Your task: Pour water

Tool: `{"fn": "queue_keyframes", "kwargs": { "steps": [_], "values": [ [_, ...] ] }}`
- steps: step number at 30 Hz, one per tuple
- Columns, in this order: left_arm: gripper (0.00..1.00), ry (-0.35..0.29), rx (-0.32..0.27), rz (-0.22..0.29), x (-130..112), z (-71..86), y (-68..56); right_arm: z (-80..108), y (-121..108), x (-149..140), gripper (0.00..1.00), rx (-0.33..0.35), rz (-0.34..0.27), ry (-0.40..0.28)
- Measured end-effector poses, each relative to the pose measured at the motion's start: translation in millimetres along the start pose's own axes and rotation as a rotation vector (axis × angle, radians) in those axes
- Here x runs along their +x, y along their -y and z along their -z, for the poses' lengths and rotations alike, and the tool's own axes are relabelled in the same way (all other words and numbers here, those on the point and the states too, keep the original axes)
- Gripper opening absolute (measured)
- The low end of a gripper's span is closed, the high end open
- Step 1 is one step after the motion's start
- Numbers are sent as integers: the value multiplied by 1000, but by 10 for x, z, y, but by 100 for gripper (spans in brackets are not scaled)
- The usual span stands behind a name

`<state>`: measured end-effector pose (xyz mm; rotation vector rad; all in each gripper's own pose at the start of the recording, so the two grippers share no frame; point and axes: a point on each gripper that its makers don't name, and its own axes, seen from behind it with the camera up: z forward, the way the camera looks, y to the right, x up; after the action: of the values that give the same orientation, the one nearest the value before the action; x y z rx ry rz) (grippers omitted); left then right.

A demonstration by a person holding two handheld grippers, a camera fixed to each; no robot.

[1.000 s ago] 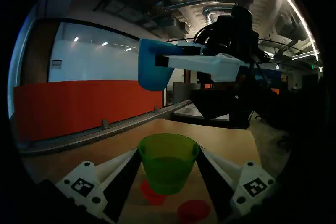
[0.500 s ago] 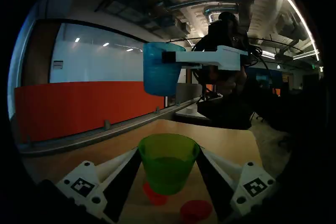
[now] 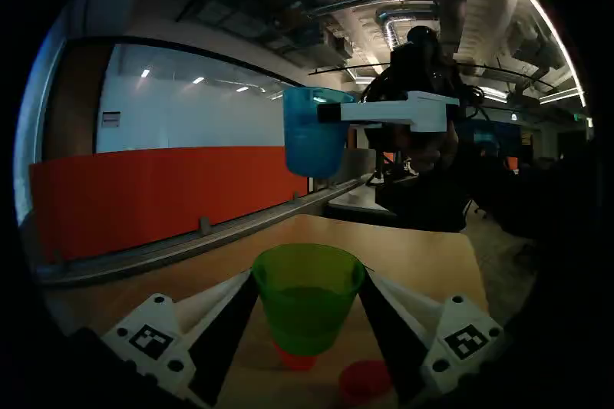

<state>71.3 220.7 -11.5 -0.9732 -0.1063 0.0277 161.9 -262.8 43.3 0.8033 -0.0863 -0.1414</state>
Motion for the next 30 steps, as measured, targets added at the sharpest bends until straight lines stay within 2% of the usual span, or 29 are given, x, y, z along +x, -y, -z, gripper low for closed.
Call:
{"fn": "queue_keyframes", "kwargs": {
  "steps": [10,16,23,30],
  "values": [
    [87,29,51,-13,-107,128,183,275,-258,-277,89,-64,-5,23],
    [87,40,80,-21,-131,223,280,437,-349,-331,89,-92,0,23],
    [87,52,102,-30,-123,300,351,562,-403,-411,89,-105,-8,27],
    [87,88,105,-38,-196,324,357,595,-399,-606,90,-108,-2,60]
  ]
}}
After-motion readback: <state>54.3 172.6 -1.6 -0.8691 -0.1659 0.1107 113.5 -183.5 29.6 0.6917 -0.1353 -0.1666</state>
